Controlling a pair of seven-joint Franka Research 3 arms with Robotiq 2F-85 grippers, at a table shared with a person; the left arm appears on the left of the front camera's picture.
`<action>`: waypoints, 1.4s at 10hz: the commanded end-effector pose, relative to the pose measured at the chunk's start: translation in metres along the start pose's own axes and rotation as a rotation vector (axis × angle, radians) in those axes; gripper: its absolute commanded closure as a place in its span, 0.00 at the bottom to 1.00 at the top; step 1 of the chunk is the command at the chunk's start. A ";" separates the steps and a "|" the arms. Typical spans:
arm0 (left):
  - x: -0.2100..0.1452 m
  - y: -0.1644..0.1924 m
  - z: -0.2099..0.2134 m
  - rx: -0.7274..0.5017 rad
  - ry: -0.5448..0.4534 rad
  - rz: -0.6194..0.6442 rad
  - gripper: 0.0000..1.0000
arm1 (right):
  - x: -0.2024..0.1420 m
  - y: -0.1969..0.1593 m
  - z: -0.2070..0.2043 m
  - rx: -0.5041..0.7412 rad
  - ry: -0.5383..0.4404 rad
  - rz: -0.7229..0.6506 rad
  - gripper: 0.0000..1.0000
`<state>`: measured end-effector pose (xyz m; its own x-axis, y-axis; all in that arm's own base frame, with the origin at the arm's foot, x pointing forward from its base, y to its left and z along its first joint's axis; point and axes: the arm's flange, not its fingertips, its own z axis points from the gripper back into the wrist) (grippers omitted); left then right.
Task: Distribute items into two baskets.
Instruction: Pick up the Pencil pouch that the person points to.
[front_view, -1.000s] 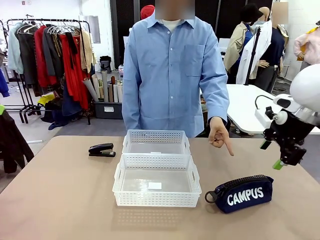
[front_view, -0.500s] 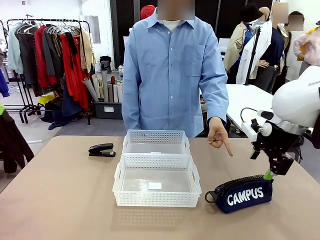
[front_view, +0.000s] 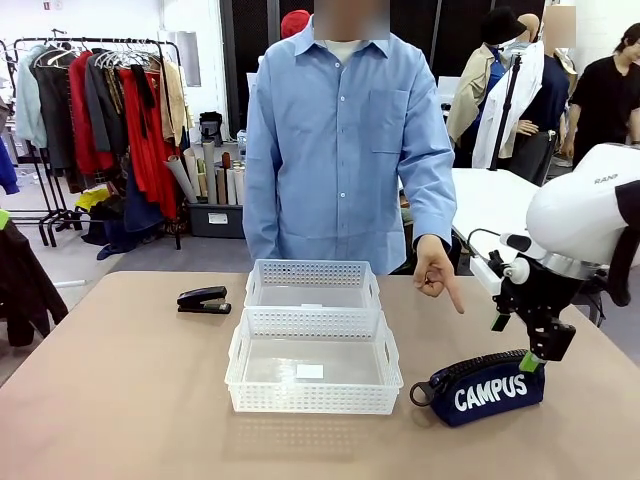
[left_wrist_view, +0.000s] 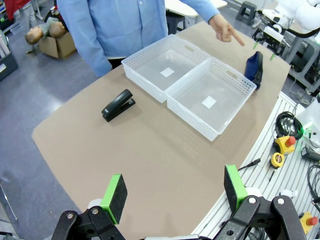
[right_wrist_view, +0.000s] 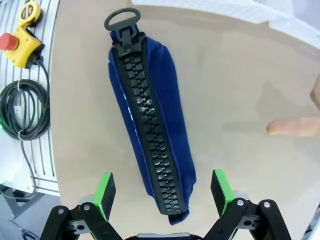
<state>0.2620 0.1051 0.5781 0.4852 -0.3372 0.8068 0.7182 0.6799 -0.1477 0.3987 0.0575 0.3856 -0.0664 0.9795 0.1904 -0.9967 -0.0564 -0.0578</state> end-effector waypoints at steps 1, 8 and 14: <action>0.000 0.000 0.000 -0.013 -0.010 -0.009 0.00 | 0.008 0.000 -0.010 0.029 0.042 0.001 0.00; 0.000 0.000 0.000 -0.013 -0.010 -0.009 0.00 | 0.018 -0.003 -0.049 0.097 0.082 0.003 0.00; 0.000 0.000 0.000 -0.013 -0.010 -0.009 0.00 | 0.024 -0.006 -0.064 0.145 0.123 0.001 0.00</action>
<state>0.2619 0.1052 0.5780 0.4853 -0.3372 0.8067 0.7182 0.6800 -0.1478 0.3986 0.0900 0.3225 -0.0822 0.9912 0.1038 -0.9913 -0.0920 0.0939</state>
